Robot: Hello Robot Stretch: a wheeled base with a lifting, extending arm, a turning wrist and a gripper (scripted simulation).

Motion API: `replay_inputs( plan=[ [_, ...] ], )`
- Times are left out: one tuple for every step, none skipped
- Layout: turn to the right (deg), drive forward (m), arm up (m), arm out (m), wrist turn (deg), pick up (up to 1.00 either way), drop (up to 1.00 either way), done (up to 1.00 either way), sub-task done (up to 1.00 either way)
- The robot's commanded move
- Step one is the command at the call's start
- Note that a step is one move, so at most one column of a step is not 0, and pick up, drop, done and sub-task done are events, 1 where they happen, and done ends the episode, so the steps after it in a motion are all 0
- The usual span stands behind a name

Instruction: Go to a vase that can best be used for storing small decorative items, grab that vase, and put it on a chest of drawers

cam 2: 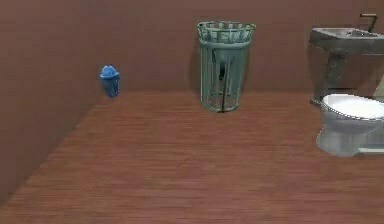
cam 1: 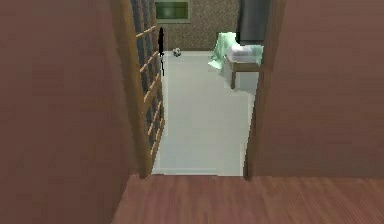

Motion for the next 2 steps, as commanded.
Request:
replay_inputs(
  plan=[
    [0.0,1.0,0.0,0.0,0.0,0.0,0.0,0.0,0.0],
    [0.0,1.0,0.0,0.0,0.0,0.0,0.0,0.0,0.0]
  ],
)
